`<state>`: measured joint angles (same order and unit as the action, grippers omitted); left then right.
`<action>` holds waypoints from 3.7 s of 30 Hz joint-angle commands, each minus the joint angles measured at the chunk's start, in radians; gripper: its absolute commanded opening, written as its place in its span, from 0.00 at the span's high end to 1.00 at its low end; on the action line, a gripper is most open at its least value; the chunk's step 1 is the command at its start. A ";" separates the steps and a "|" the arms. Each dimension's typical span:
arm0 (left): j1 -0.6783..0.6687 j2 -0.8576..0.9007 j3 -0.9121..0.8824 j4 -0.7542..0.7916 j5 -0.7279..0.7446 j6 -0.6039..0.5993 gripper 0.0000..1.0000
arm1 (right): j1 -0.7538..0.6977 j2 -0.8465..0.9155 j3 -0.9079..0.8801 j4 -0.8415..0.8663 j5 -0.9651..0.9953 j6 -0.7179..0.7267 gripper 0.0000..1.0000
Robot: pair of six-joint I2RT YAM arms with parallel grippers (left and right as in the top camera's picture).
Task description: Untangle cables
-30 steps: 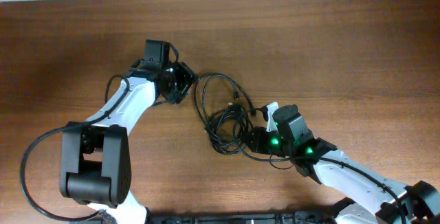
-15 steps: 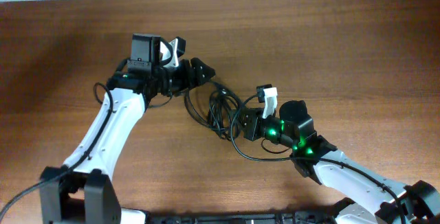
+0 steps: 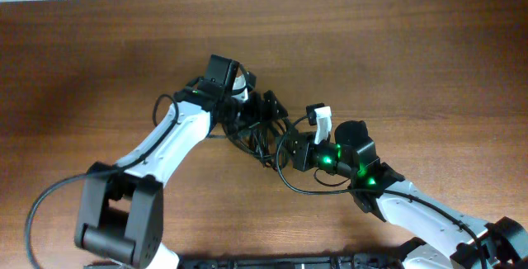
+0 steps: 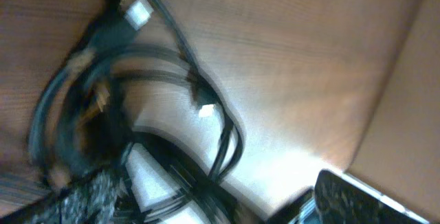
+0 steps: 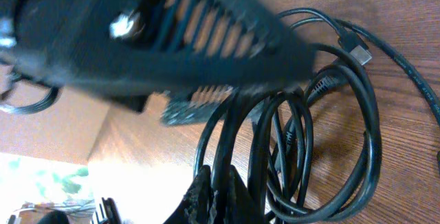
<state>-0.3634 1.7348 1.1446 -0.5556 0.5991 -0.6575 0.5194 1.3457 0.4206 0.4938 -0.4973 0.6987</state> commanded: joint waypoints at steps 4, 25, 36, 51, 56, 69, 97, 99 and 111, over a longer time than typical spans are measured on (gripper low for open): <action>-0.014 0.098 0.000 0.197 0.145 -0.142 0.48 | -0.003 -0.002 0.008 -0.024 -0.074 -0.014 0.96; 0.148 -0.289 0.025 0.218 0.079 0.188 0.81 | -0.231 -0.032 0.008 -0.050 -0.461 0.126 0.14; 0.147 -0.269 -0.003 -0.168 -0.351 0.018 0.09 | -0.265 -0.032 0.008 -0.315 -0.278 0.122 0.14; 0.021 0.209 -0.007 -0.015 -0.332 -0.345 0.82 | -0.265 -0.031 0.008 -0.394 -0.129 0.122 0.13; 0.021 0.157 0.019 -0.006 -0.303 -0.262 1.00 | -0.265 -0.031 0.008 -0.402 -0.130 0.122 0.13; 0.019 -0.389 0.019 -0.005 -0.509 0.057 1.00 | -0.264 -0.031 0.008 -0.027 -0.278 0.238 0.01; 0.055 -0.389 0.019 -0.037 -0.602 -0.291 1.00 | -0.001 -0.031 0.008 -0.476 0.103 0.301 0.96; 0.086 -0.389 0.019 -0.080 -0.625 -0.291 1.00 | -0.001 -0.031 0.008 -0.430 0.061 0.252 0.96; 0.105 -0.388 0.019 -0.295 -0.614 -0.292 1.00 | -0.004 -0.031 0.008 0.082 -0.030 0.151 0.96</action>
<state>-0.2268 1.3575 1.1542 -0.8524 -0.0319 -0.9432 0.5140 1.3167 0.4225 0.5694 -0.5148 0.8627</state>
